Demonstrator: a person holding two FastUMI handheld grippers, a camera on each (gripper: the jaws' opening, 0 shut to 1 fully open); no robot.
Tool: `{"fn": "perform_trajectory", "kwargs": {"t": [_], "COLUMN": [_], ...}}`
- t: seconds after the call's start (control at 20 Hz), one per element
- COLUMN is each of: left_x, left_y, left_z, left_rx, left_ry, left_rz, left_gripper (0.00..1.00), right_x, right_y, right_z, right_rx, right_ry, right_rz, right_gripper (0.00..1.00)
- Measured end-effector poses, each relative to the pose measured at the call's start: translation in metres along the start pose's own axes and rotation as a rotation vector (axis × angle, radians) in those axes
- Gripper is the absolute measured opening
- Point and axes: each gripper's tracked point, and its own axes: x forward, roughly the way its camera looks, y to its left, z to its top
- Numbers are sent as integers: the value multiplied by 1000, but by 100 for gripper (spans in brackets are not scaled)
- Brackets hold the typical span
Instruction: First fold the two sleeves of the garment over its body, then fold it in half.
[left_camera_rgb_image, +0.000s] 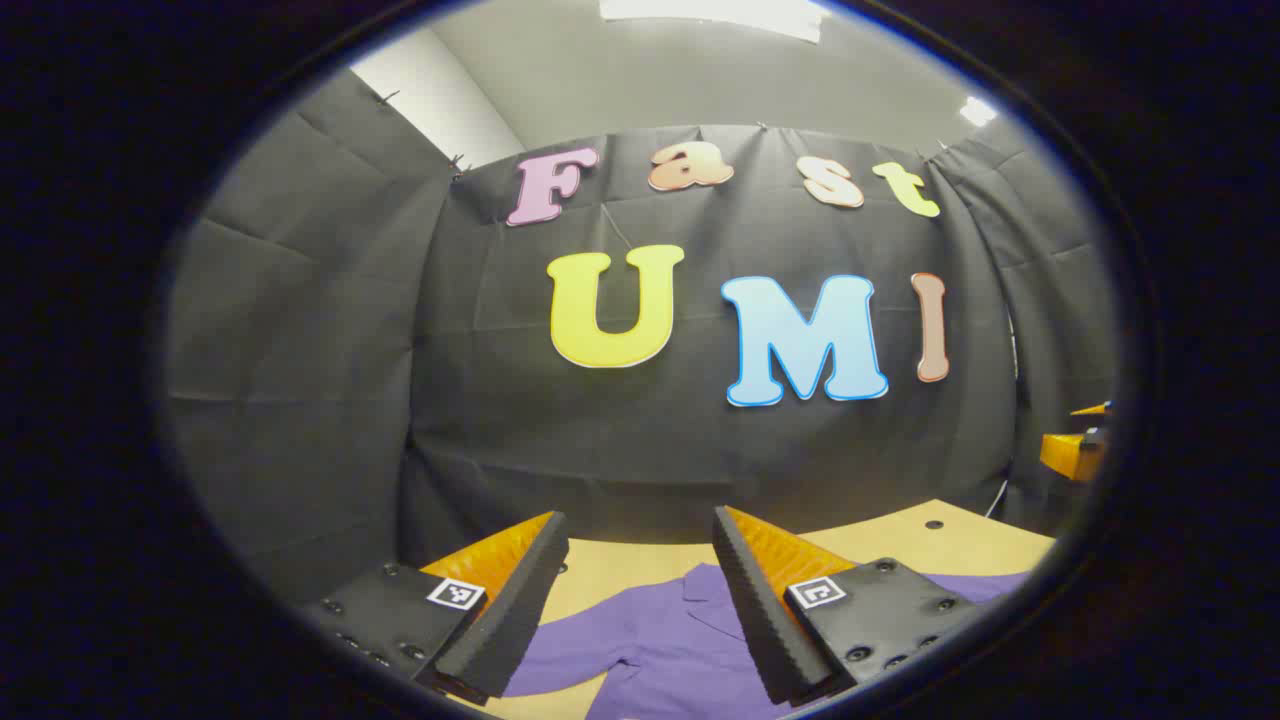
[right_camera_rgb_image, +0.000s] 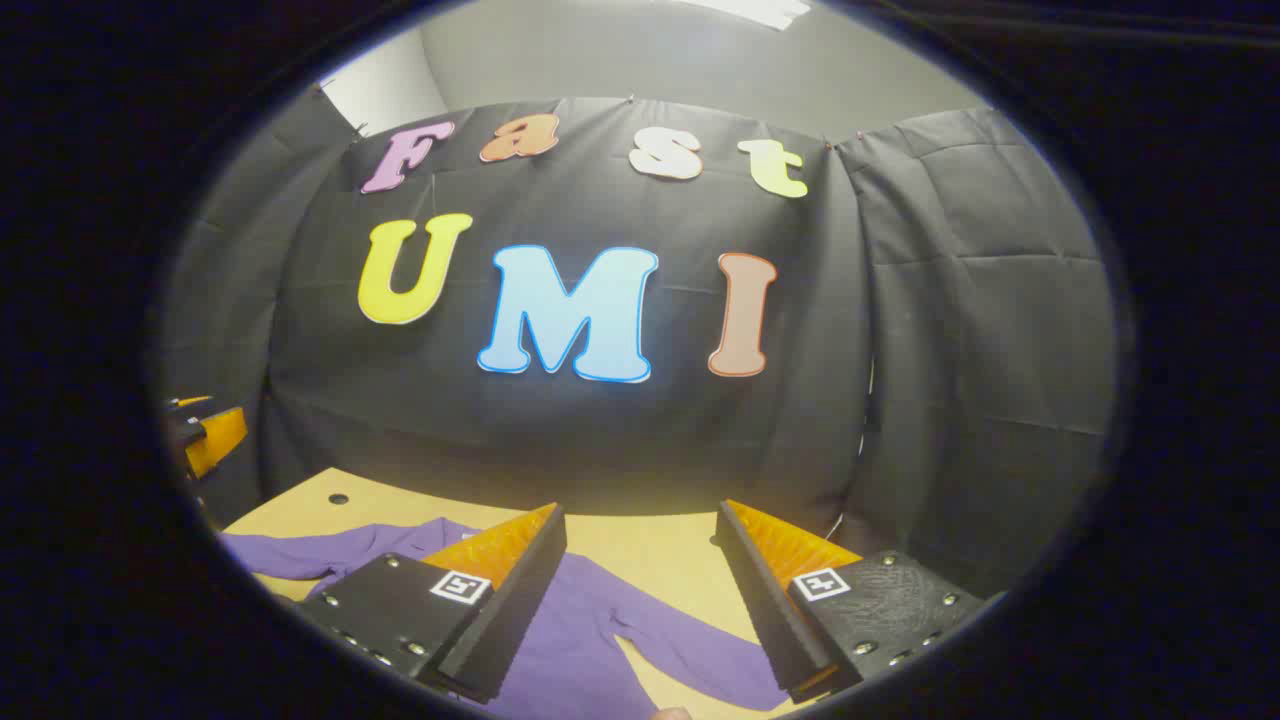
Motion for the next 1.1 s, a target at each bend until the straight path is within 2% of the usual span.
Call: {"fn": "perform_trajectory", "kwargs": {"t": [0.35,0.75,1.1], "left_x": [1,7,8], "left_y": [1,-10,-23], "left_z": [-10,-2,1], "left_rx": [-13,25,22], "left_ry": [34,-1,-13], "left_rz": [-25,-82,-108], "left_gripper": [92,92,92], "right_x": [-4,-2,-5], "right_y": [-9,-18,-21], "right_z": [-7,-5,-13], "right_rx": [6,37,59], "right_ry": [34,12,44], "right_rz": [-68,-137,-151], "right_gripper": [94,94,94]}}
